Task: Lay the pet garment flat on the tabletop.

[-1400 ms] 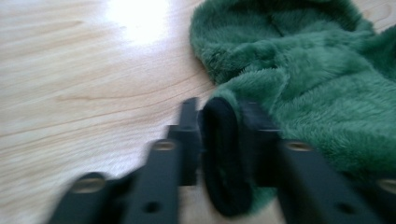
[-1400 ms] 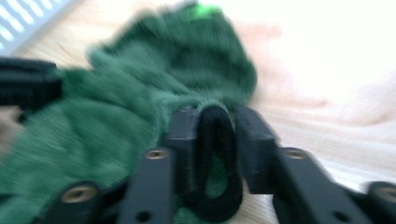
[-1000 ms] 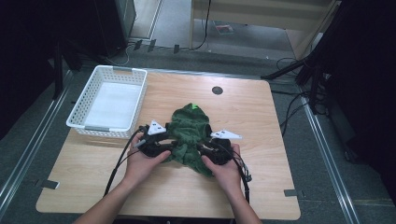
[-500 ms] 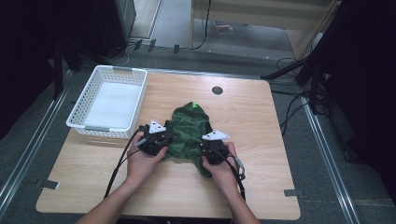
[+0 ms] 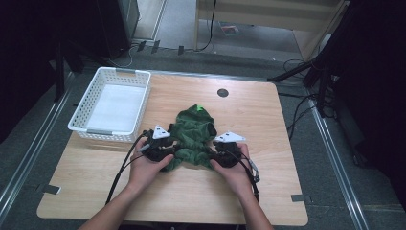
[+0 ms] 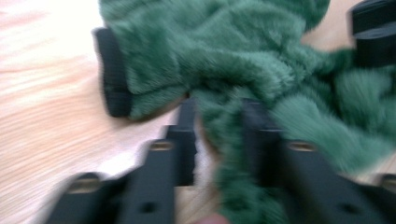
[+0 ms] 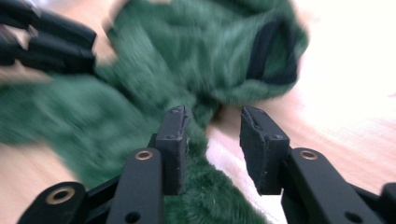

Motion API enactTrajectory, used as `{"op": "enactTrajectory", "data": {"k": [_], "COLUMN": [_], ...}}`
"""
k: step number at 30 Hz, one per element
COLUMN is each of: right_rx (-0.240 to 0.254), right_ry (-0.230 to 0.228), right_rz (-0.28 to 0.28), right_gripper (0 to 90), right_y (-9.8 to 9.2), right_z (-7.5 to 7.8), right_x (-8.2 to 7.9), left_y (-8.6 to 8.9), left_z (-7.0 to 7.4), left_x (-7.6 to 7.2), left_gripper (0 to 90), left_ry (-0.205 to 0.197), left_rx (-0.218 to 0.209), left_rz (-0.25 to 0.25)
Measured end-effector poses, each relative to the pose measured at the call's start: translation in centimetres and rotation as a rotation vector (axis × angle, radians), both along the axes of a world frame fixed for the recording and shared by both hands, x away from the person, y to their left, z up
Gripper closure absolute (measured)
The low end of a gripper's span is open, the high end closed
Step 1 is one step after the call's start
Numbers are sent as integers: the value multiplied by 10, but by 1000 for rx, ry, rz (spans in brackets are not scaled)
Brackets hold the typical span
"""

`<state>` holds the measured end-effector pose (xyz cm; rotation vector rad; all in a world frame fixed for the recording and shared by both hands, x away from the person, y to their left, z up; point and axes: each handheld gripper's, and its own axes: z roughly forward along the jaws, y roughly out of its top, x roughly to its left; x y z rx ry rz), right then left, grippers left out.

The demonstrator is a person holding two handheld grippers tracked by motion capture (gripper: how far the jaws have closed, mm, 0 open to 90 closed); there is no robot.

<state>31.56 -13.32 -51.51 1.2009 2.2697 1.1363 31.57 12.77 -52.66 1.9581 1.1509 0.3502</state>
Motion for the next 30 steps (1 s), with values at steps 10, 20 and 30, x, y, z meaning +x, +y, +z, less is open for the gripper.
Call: {"op": "enactTrajectory", "data": {"k": [10,20,30], "right_rx": [46,-99,-71], "right_ry": [48,24,-24], "right_rz": [-35,-50,-106], "right_gripper": [512,868,883], "right_y": [-40,-32,-56], "right_z": [-11,-24,5], "right_x": [-48,-45,-45], "left_y": [22,21,75], "left_z": [-9,-18,-1], "left_x": [-45,-45,-33], "left_gripper": [449,835,846], "left_ry": [6,28,139], "left_rx": [-20,90,-81], "left_rz": [-35,-59,-47]}}
